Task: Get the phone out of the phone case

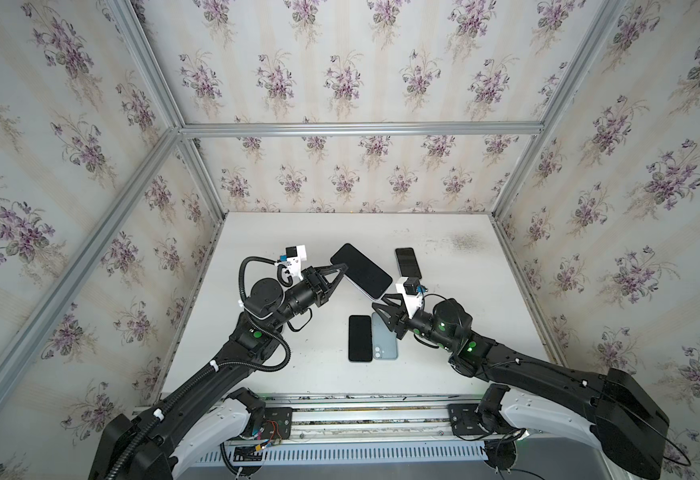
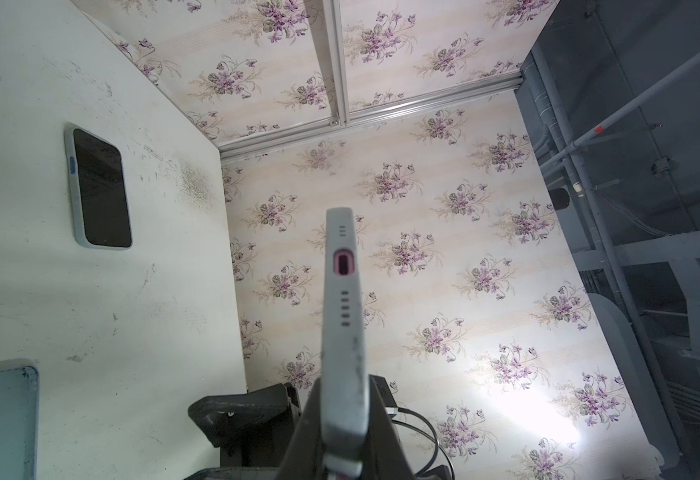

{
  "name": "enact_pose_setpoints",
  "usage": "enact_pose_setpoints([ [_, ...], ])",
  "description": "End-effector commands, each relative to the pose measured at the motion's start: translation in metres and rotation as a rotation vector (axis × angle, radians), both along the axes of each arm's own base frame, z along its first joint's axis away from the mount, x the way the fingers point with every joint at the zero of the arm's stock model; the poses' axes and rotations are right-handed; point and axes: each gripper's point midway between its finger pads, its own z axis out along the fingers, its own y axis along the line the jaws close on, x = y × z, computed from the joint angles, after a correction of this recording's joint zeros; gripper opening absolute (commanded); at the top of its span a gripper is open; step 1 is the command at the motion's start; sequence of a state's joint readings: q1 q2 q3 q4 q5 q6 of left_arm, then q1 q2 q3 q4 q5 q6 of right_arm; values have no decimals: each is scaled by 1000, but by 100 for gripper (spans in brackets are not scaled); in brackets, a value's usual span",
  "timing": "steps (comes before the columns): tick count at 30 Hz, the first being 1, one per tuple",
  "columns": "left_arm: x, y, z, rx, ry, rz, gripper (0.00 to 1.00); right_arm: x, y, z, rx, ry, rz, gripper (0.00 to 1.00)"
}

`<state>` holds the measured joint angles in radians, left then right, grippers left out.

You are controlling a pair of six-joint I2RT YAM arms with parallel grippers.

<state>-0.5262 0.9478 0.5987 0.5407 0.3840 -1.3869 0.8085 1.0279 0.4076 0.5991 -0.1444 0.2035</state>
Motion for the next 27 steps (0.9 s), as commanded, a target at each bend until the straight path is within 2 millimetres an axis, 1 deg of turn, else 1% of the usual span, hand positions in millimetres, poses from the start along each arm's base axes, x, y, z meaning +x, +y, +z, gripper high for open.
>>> enact_pose_setpoints([
  [1,-4,1,19,-49,-61,-9,0,-5,-7,18,63,-46,-5,60],
  [2,-4,1,19,-49,-63,-11,0,-9,-8,20,72,-48,7,63],
  [5,-6,-2,25,-40,-97,-33,0,-16,-15,27,54,-33,8,80],
  [6,-8,-4,27,-21,-116,-43,0,-18,-17,29,37,-21,10,83],
  [8,-10,-3,26,38,-140,-46,0,-25,-23,37,15,-4,31,86],
  [13,-16,-3,27,195,-216,-85,0,-40,-41,54,21,36,111,90],
  [15,-16,0,26,228,-229,-81,0,-48,-42,58,34,43,164,90],
  [19,-17,-2,28,223,-236,-95,0,-59,-35,63,70,60,249,90],
  [21,-16,-3,29,197,-230,-103,0,-57,-31,62,106,85,264,90],
  [25,-15,-5,29,166,-216,-107,0,-52,-22,66,217,94,289,90],
  [27,-15,-5,30,160,-216,-109,0,-48,-19,68,241,100,289,89],
])
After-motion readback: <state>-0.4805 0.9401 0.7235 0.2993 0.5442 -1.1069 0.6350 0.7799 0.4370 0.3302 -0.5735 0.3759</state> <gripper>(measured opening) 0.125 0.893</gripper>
